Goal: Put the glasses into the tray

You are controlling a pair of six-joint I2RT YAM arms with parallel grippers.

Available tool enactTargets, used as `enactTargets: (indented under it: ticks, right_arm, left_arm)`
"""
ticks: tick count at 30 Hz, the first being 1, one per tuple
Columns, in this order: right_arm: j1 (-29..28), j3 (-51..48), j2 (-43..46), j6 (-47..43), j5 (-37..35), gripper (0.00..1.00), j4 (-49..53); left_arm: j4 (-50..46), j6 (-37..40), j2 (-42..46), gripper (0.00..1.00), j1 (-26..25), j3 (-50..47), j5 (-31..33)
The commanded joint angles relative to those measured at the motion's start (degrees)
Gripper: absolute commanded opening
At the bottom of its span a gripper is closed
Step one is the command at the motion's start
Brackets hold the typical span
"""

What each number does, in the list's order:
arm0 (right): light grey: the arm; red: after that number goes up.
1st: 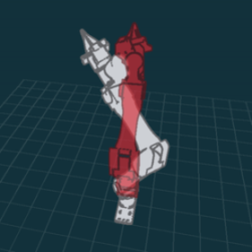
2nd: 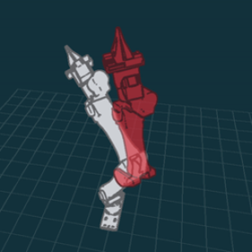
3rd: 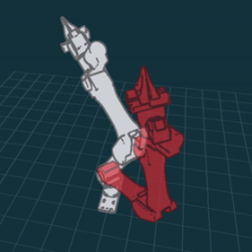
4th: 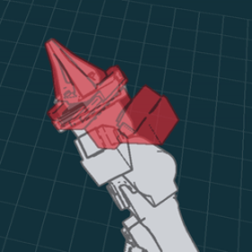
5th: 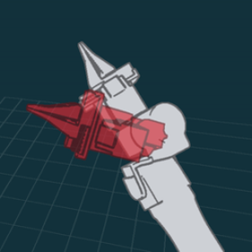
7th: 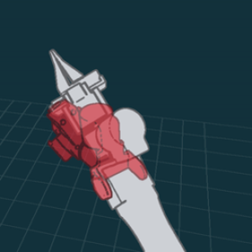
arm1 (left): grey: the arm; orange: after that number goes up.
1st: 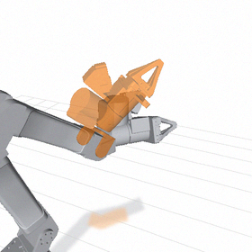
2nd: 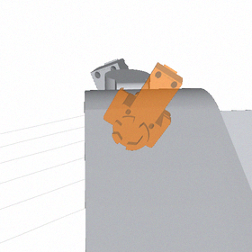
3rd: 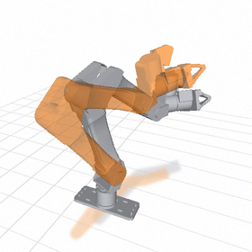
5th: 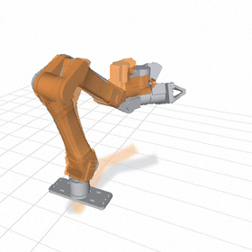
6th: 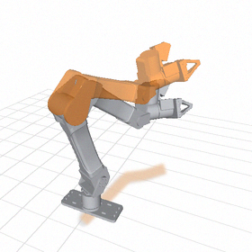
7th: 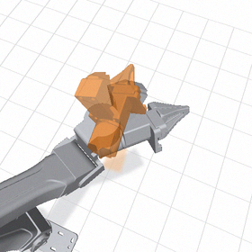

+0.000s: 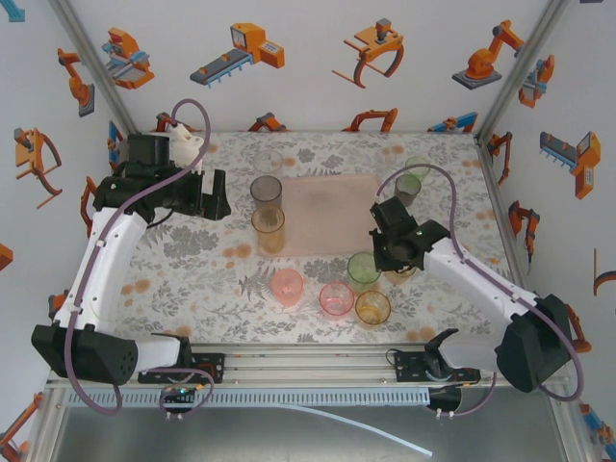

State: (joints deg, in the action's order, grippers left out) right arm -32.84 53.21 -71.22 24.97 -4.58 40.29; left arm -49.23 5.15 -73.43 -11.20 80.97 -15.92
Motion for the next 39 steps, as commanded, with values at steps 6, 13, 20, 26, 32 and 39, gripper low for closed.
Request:
enactTargets:
  ticks: [6, 13, 20, 26, 32, 39]
  right_arm:
    - [-0.38, 6.62, -0.26, -2.06, -1.13, 0.05, 2.2]
    - [-0.38, 12.93, -3.51, -4.24, -0.7, 0.04, 2.5]
    - [-0.38, 22.14, -10.76, -7.09, 0.14, 0.04, 2.89]
    - [-0.29, 31.74, -19.27, -9.6, 0.97, 0.04, 3.21]
    - [-0.22, 40.97, -27.06, -12.13, 0.84, 0.03, 1.61]
    - [0.25, 52.5, -37.41, -14.38, 1.59, 0.03, 2.21]
  left_arm:
    - [0.28, 0.22, 1.78, 1.0, 0.39, 0.07, -0.48]
    - [-0.06, 1.21, 2.83, 0.99, 0.39, -0.72, -0.25]
    - [-1.67, 3.97, 3.71, 0.98, 0.39, 0.17, 1.15]
    - [-2.66, 6.8, 5.29, 0.98, 0.39, -1.18, 1.29]
    - [-4.23, 9.19, 6.13, 0.97, 0.39, -2.04, 0.22]
    - [-4.72, 8.61, 6.14, 0.97, 0.33, -3.07, -1.95]
